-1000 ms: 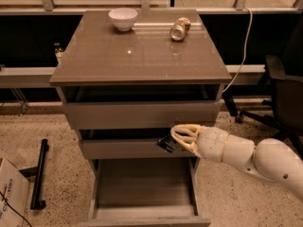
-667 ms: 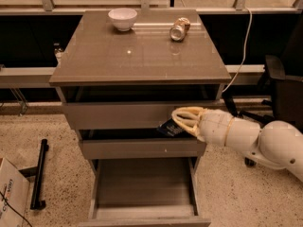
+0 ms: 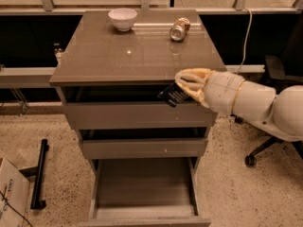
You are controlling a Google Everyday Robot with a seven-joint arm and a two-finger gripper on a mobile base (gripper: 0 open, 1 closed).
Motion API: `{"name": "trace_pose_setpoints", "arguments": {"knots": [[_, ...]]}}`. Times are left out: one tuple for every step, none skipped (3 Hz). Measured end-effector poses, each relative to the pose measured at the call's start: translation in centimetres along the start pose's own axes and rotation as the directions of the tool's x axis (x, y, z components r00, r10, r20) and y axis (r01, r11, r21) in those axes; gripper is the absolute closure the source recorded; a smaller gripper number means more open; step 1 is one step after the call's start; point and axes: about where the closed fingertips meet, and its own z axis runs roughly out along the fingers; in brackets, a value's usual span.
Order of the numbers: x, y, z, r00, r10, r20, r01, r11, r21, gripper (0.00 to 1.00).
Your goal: Pick rxbar blueberry from bottom drawer and place on counter
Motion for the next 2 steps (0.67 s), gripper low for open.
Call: {"name": "trace_pose_setpoints", "arguments": {"knots": [[-4.82, -4.07, -0.24, 0.999, -0.048, 0.025, 0.046, 0.9959, 0.078, 1.0], [-4.61, -4.3, 0.57, 0.999, -0.036, 0.032, 0.034, 0.9965, 0.076, 1.0]]}}
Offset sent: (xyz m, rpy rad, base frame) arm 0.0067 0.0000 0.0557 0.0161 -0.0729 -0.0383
